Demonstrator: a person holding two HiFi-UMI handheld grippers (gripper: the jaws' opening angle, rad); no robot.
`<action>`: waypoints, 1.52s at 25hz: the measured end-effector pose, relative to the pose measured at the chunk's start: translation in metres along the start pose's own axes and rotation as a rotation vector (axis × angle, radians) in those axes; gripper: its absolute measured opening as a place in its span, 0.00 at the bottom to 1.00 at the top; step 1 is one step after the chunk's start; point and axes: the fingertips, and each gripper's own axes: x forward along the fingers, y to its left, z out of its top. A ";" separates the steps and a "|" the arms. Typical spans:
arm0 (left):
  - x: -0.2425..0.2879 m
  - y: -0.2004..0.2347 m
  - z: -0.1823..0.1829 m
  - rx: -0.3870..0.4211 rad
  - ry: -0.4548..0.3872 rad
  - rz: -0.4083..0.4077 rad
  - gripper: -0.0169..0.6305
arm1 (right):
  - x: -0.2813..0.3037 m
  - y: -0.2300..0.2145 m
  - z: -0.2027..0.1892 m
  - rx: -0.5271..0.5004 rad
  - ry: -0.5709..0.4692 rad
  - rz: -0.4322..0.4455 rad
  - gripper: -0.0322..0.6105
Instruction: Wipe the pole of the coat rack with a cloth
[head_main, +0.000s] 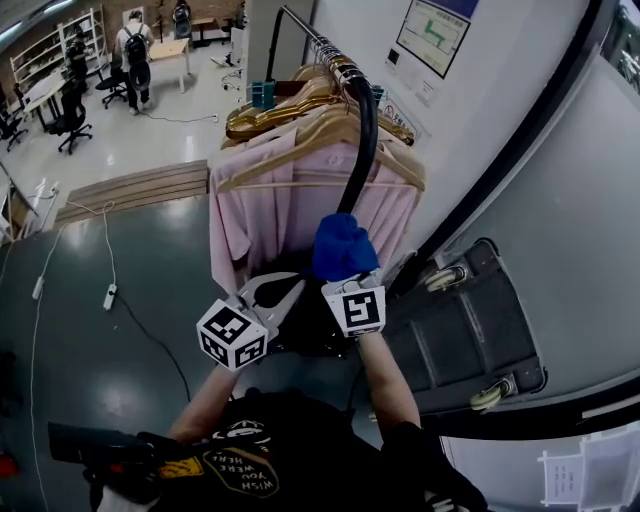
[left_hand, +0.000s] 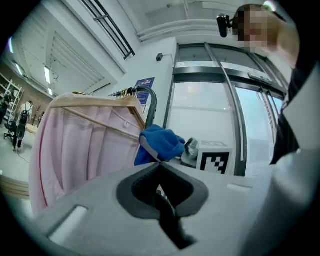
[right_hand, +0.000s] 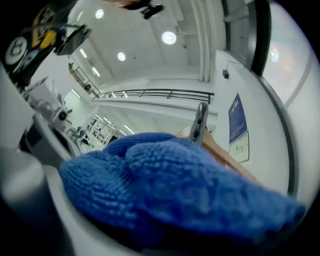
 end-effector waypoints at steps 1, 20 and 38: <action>0.000 -0.001 -0.001 -0.001 0.001 -0.002 0.03 | -0.001 0.001 -0.003 -0.017 0.006 -0.002 0.06; -0.007 -0.005 0.003 -0.006 -0.009 0.014 0.03 | 0.113 -0.158 0.186 0.260 0.001 0.120 0.06; -0.009 -0.007 -0.005 -0.012 0.011 -0.011 0.03 | -0.001 -0.004 0.023 -0.028 -0.051 0.113 0.06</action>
